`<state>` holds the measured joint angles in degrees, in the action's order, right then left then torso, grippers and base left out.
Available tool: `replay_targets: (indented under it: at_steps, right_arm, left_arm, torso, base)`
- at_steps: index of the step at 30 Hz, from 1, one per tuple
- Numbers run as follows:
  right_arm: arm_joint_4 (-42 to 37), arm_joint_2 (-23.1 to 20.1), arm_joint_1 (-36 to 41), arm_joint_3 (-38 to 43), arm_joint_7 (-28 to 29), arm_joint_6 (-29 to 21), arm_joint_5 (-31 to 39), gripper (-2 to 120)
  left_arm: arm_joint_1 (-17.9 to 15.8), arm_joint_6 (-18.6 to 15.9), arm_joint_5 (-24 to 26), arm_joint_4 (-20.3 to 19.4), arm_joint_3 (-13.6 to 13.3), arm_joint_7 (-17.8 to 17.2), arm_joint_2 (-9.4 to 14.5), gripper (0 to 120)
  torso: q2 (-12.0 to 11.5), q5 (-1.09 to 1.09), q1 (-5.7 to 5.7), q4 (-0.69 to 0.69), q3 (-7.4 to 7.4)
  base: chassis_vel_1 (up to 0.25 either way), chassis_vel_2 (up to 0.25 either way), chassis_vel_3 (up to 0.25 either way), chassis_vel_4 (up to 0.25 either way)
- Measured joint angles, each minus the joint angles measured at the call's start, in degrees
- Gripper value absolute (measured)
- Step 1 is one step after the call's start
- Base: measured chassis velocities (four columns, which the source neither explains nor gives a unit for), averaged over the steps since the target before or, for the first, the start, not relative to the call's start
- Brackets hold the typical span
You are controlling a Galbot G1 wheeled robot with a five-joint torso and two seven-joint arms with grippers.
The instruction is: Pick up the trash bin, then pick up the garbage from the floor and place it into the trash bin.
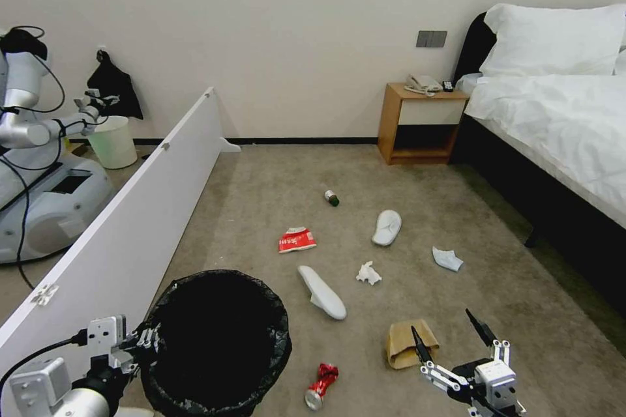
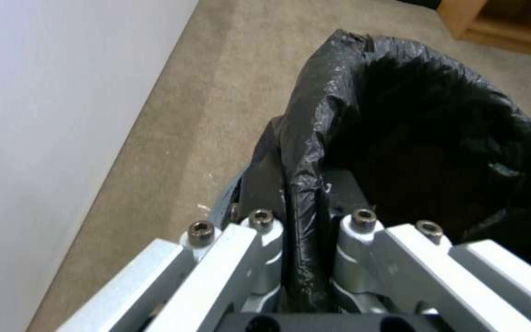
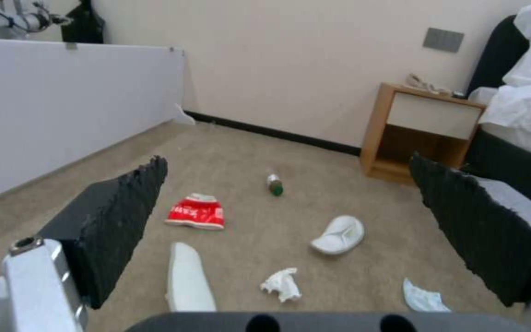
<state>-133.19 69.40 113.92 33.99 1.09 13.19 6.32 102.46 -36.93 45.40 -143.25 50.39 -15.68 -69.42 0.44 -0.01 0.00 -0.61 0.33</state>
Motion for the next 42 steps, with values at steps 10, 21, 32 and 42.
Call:
replay_targets:
  at_steps: [10,21,32,42]
  right_arm:
    - [0.01,0.37,-0.58,0.12,1.64,-0.75,0.02,100]
    - [-1.3,-6.63,0.21,-6.54,10.43,-21.03,8.75,100]
    - [0.57,-13.09,-3.34,-11.75,12.72,-31.41,19.59,100]
    - [3.77,-14.11,-7.03,-16.13,13.98,-35.32,22.15,100]
  left_arm:
    - [0.2,0.0,-0.15,0.01,0.29,0.0,-0.09,5]
    - [0.65,0.0,-0.23,0.06,0.49,-0.07,-0.13,5]
    - [1.54,0.0,-0.4,0.03,1.39,-0.18,-0.66,5]
    - [2.0,-0.1,-0.53,0.01,1.79,-0.43,-0.82,5]
  torso:
    - [0.0,0.01,0.01,0.0,0.01]
    - [0.0,0.0,0.0,0.0,0.0]
    - [0.0,0.01,0.0,0.0,0.0]
    - [0.0,0.0,0.0,-0.01,0.0]
  base:
    - [-0.115,0.116,0.121,-0.105]
    - [0.0,0.0,0.0,0.0]
    - [0.0,0.0,0.0,0.0]
    - [0.0,0.0,0.0,0.0]
